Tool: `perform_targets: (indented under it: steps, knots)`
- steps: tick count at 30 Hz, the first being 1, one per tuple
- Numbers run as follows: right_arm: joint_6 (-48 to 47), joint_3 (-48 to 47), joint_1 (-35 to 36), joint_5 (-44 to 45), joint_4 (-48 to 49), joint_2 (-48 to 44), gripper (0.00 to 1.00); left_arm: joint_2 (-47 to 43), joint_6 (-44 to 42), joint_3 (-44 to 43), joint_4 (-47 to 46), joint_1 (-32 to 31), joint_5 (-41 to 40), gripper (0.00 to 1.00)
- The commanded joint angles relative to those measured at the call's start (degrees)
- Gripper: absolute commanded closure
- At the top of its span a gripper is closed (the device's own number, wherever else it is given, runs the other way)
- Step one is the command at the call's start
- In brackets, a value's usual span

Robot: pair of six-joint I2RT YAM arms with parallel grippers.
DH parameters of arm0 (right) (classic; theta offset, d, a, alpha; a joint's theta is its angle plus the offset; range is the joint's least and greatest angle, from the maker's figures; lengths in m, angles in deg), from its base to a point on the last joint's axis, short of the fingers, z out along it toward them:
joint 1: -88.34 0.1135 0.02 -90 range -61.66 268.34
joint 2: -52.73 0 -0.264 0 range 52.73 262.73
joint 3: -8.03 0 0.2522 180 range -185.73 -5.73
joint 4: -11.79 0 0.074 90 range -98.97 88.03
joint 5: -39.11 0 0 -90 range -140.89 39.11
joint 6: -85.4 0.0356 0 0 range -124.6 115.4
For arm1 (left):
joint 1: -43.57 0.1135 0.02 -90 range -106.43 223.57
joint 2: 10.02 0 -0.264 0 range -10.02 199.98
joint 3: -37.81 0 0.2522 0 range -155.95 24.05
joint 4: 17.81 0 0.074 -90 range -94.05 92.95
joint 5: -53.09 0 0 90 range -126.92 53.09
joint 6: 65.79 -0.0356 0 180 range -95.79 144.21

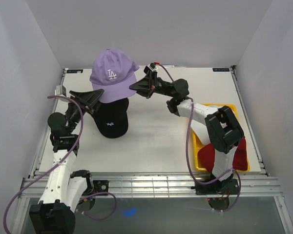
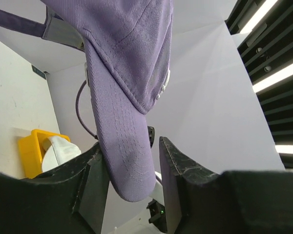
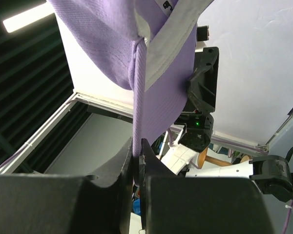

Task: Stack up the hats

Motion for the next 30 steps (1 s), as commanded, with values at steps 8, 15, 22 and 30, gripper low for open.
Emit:
perform_targets:
  steps: [8,15,22,30]
  knots:
    - [5.0,-3.5,-0.6,-5.0,8.6,0.8,0.92,-0.3,2.0,-0.3,-5.5,3.3,2.6,0.75]
    - [0.5,-3.2,1.0,-6.9,3.7,1.5,0.92,-1.2,2.0,1.8,-5.1,4.3,3.8,0.92]
    - [-4.5,-2.7,2.9,-8.4,0.4,4.4,0.92,-2.6,-1.0,4.5,-1.7,5.0,5.6,0.94]
    - [-9.0,-4.5,4.6,-10.2,-3.8,7.8,0.92,-4.0,-4.0,7.2,0.4,5.9,6.6,0.96]
